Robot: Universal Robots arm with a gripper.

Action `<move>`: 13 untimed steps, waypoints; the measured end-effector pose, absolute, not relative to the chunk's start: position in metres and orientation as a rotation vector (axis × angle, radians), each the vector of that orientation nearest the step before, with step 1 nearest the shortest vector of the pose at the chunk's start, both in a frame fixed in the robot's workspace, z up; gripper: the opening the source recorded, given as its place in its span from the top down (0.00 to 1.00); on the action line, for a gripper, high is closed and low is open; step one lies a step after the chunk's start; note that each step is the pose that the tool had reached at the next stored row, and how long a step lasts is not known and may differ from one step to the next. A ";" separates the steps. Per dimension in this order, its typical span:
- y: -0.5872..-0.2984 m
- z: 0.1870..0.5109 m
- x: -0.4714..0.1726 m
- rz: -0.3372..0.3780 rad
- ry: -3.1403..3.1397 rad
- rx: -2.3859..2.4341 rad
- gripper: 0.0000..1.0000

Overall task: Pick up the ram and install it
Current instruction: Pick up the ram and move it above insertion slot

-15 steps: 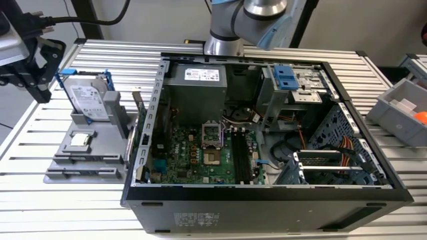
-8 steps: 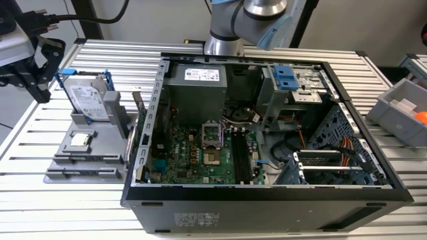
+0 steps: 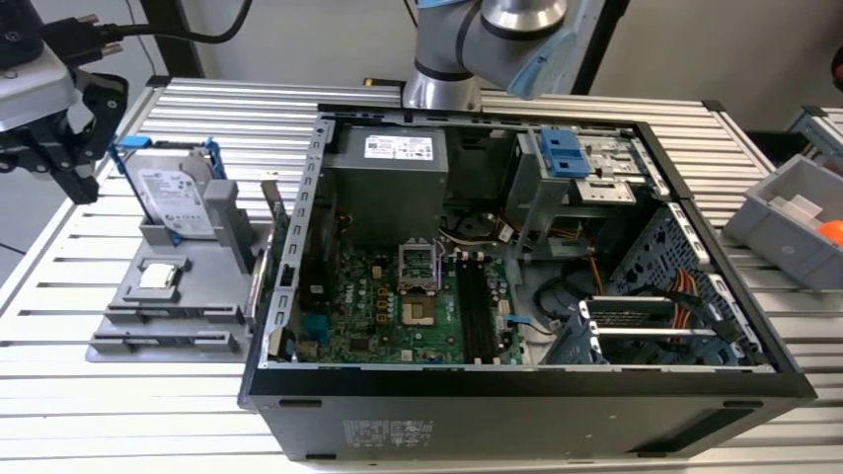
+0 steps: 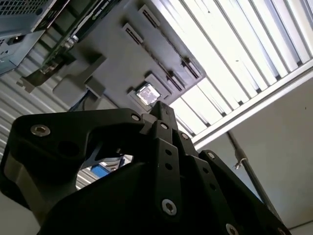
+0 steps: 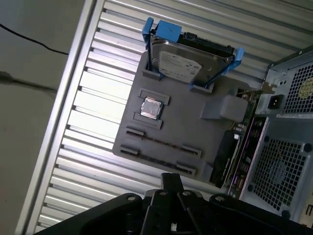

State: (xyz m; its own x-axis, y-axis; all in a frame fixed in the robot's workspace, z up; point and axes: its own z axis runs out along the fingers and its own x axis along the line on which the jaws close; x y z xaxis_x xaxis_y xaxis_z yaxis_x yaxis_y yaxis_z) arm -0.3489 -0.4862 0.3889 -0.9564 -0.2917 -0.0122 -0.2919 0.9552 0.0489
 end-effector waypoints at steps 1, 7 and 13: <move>-0.486 0.389 -0.349 0.079 3.100 -0.475 1.00; -0.486 0.389 -0.349 0.079 3.083 -0.585 1.00; -0.486 0.389 -0.349 0.079 3.071 -0.650 1.00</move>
